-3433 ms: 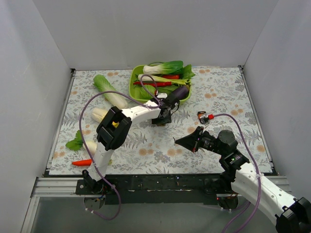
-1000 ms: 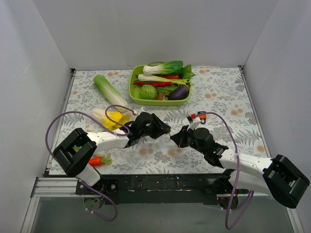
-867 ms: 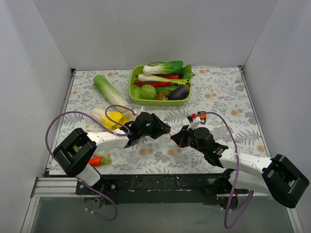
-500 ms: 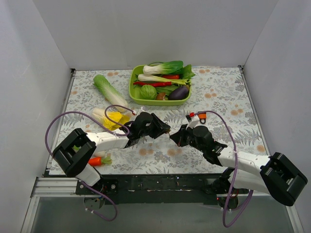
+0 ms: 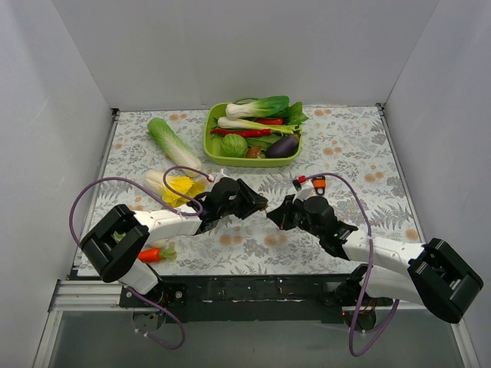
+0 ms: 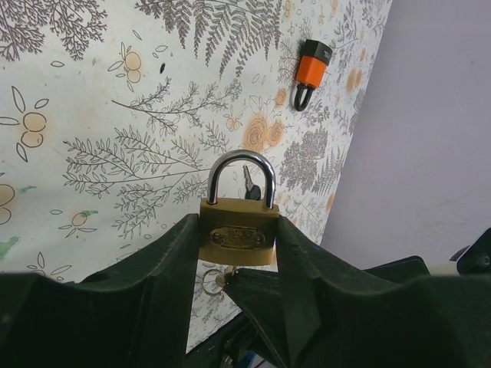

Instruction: Unlock with the key

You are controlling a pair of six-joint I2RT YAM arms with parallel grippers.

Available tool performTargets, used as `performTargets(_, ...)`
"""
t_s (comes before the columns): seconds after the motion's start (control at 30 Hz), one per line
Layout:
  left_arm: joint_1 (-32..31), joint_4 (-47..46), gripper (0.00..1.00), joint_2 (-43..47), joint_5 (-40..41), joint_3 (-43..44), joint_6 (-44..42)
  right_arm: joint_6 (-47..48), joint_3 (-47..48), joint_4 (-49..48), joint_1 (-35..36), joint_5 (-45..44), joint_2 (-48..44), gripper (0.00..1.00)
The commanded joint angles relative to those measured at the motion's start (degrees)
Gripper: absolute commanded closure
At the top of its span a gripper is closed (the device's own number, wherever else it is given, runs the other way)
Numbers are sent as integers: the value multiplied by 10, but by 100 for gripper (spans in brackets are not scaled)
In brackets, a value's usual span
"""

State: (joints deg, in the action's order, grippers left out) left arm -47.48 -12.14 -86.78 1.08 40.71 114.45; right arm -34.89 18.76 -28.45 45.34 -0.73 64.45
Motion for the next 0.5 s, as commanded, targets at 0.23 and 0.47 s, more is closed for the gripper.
performTargets(0.23,-9,0,100,25,15,1,95,2,55,-16,-10,-8,22,99)
performTargets(0.47,-21,12,100,25,37,8,64,0,69,-14,-20,-10,30,99)
